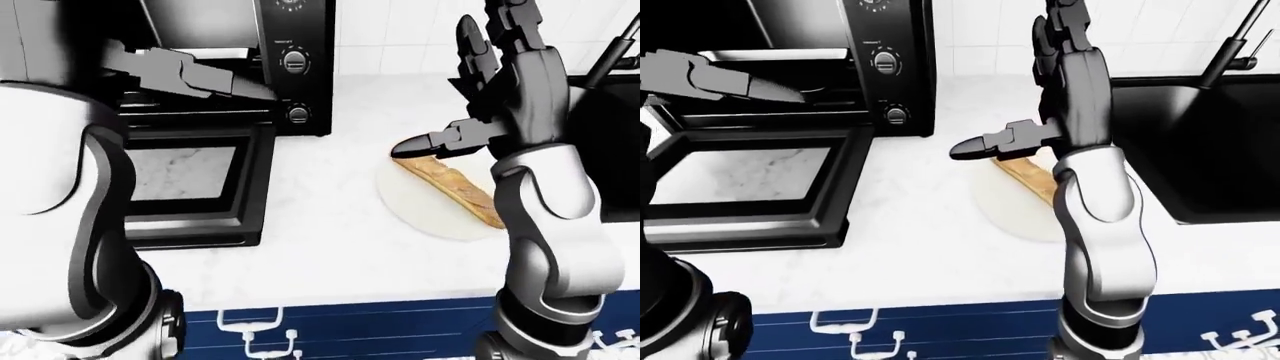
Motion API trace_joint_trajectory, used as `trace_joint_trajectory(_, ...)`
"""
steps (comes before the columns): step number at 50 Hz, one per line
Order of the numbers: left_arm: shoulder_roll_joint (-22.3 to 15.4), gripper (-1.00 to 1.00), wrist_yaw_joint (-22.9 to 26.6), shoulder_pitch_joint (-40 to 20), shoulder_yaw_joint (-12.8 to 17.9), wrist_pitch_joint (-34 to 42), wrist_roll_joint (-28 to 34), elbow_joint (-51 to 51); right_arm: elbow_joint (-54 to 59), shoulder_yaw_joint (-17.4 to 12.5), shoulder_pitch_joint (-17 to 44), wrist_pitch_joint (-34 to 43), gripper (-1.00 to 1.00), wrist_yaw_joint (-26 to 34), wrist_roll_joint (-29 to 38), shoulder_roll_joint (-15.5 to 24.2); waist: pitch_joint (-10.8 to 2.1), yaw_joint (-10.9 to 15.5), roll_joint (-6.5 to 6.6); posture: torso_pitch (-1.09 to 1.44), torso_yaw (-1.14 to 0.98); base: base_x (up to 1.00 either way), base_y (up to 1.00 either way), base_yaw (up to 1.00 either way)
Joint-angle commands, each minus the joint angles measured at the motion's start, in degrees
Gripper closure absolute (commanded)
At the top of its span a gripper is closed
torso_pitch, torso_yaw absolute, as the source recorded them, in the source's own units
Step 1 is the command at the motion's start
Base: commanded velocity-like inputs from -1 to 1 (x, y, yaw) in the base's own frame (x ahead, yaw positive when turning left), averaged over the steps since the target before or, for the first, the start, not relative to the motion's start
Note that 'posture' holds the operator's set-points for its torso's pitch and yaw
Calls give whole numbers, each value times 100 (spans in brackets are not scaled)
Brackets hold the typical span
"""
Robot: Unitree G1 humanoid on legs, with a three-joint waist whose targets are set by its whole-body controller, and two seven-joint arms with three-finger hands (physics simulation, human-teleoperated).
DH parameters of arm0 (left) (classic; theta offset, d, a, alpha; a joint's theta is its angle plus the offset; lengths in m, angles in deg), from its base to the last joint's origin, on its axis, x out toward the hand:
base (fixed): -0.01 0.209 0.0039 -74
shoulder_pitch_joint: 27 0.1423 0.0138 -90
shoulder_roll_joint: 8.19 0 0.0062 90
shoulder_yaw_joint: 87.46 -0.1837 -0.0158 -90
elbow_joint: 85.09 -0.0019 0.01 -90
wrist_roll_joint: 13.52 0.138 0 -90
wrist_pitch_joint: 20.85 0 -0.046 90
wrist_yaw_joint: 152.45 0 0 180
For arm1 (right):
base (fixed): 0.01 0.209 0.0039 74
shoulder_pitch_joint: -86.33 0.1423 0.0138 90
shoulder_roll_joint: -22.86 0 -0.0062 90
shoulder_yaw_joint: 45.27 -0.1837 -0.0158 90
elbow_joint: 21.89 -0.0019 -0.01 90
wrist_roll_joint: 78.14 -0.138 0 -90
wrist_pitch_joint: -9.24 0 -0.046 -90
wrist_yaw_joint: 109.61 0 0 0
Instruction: Place the baguette on the tray of the toaster oven.
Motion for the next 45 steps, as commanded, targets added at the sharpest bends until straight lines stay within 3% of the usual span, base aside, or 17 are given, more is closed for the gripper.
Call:
trace_joint_trajectory(1,36,-100,272,-236,-147,-70,245,-16,-203,-79,134,-84,-100,-31,3,73,-120,-2,-5,0,0,0,0,0)
trace_joint_trajectory(7,593,-100,929,-982,-710,-201,958,-626,-703,-339,-1,335,-100,-62,-120,272,-97,33,-66,0,0,0,0,0)
trace_joint_trajectory(11,988,-100,1333,-1255,-878,-288,1442,-1029,-1098,-580,-179,640,-100,-105,-265,428,-89,61,-123,0,0,0,0,0)
trace_joint_trajectory(19,1582,-100,1646,-1468,-855,-913,1878,-1875,-1793,-1120,-497,1155,-100,-258,-640,756,-97,61,-190,0,0,0,0,0)
trace_joint_trajectory(26,1795,-100,1977,-1513,-1014,-1581,2225,-2507,-2162,-1476,-631,1476,-100,-430,-1022,1005,-115,57,-249,0,-2,0,0,0)
trace_joint_trajectory(45,2387,-100,2491,-1722,-1200,-2053,2871,-2876,-2191,-1673,-863,1352,-100,-764,-1502,1235,-147,-156,-333,0,-11,0,0,0)
